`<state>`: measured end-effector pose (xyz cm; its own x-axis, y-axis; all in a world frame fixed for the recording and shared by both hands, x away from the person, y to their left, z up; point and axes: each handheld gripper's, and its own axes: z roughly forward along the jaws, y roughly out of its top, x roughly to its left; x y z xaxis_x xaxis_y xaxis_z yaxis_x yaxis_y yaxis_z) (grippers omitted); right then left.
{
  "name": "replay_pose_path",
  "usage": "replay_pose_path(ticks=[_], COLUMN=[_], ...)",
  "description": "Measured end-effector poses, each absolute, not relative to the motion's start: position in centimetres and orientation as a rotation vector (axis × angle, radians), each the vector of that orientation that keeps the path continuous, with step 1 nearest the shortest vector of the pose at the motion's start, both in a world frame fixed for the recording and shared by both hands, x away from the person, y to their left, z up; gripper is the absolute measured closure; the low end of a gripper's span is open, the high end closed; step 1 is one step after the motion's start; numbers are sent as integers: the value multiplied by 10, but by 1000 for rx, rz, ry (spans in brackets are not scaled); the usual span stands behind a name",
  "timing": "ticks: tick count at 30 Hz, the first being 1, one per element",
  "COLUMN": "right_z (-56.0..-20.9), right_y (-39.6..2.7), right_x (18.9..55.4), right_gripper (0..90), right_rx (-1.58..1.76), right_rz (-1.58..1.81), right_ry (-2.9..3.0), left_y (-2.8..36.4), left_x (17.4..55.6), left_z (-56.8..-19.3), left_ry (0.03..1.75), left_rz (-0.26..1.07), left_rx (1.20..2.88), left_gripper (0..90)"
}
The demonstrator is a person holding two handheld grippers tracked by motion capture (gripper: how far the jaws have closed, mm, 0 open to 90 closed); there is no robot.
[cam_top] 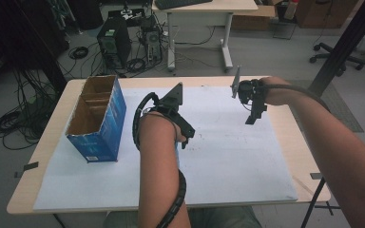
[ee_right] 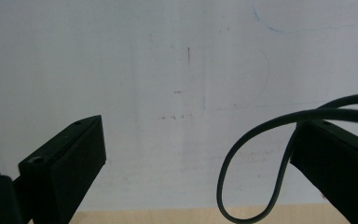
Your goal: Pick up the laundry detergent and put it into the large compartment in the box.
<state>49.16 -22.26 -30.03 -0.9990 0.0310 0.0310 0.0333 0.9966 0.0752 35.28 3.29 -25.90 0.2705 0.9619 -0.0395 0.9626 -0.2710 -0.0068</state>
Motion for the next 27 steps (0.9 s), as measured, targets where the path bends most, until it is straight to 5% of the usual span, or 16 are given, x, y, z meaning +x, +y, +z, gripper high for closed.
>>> replay_pose_path(ticks=[27], right_z=[-305], right_y=[-225], right_x=[490], right_gripper=[29], right_rx=[-58], right_rz=[-136], right_ry=[-3104], left_y=[31], left_x=[351], left_z=[-285], left_ry=[1886], left_rz=[-74], left_rx=[2520], left_gripper=[38])
